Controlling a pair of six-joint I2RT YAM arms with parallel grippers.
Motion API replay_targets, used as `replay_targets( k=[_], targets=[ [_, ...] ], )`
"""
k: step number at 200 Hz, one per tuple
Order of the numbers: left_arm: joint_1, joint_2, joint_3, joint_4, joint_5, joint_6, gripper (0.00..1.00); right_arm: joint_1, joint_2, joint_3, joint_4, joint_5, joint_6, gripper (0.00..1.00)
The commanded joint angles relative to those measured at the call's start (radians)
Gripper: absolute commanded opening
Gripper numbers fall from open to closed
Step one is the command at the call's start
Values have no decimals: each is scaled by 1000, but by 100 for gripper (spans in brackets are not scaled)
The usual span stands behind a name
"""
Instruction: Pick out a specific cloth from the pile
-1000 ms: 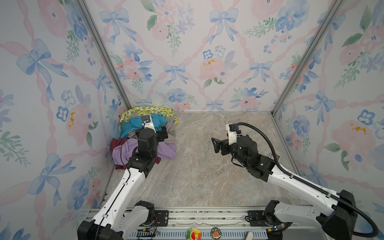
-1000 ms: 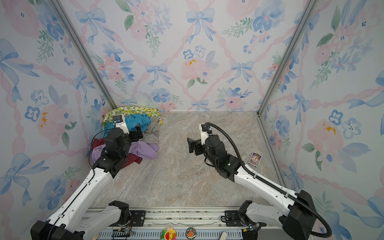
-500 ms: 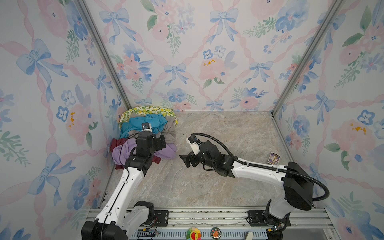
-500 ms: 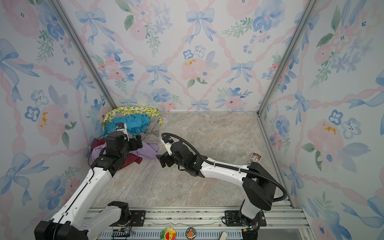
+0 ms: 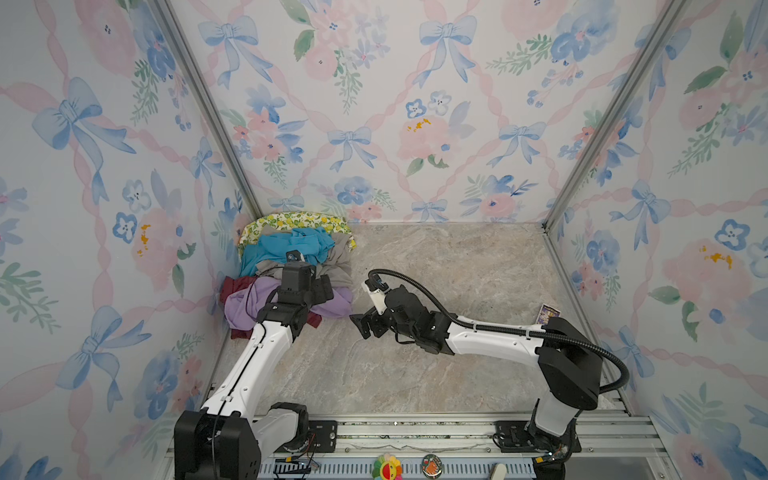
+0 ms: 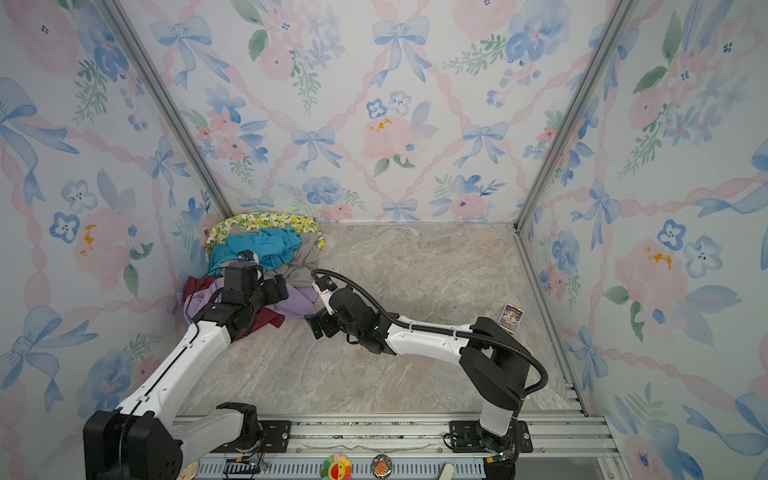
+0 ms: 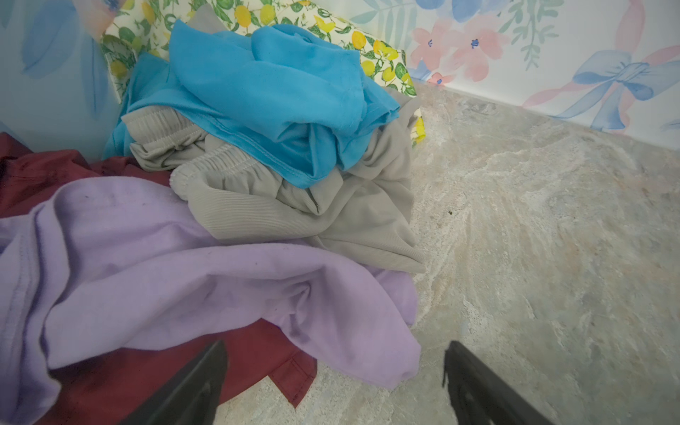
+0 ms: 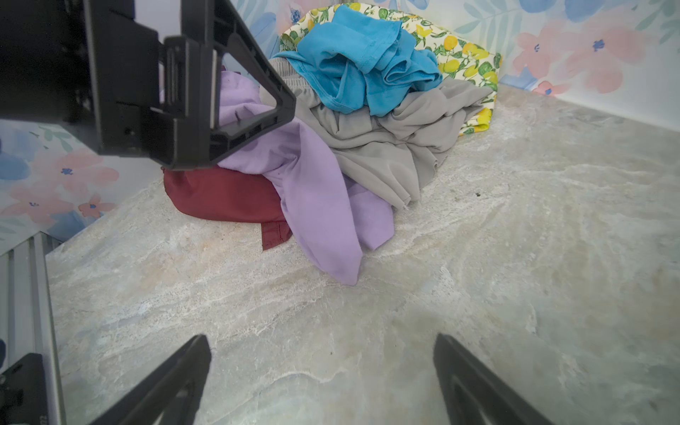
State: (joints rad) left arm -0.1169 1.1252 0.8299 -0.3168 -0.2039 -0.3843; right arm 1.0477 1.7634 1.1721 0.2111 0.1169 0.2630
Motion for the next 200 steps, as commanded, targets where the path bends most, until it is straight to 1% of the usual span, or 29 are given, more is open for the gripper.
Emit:
replay_targets(
  k=[1,13,36,47,70,82,92,106,110,125,158,178,200],
  targets=[
    [12,-6,21,-42,-52,-66,92,-23,19,34,25,-15,90,98],
    [29,-19,12,-51,-36,-95,91,-25,23,30,29,-14,102,99],
    [91,-53,-24,-64,42,-137,90,-28,27,5,53,-16,126,99],
    [140,-75,-43,-66,90,-160,89,-34,30,-8,63,-14,141,99],
    [277,-101,-80,-66,243,-235,85,-49,35,-36,88,-28,180,99],
    [325,-115,-99,-65,294,-277,83,-56,40,-42,92,-32,191,99],
    [353,-131,-119,-64,313,-316,82,-60,39,-46,95,-37,194,99],
    [378,-159,-140,-64,314,-374,82,-63,36,-54,101,-41,195,99],
    [384,-166,-175,-64,310,-392,82,-65,36,-57,103,-42,195,99],
    [403,-204,-229,-63,297,-480,82,-73,32,-67,120,-57,208,99],
    [404,-256,-318,-64,212,-614,79,-90,34,-90,159,-90,245,99],
    [405,-271,-362,-59,204,-668,78,-90,34,-95,155,-93,238,100],
    [406,-263,-381,-44,201,-683,78,-89,37,-107,169,-92,222,100]
  ],
)
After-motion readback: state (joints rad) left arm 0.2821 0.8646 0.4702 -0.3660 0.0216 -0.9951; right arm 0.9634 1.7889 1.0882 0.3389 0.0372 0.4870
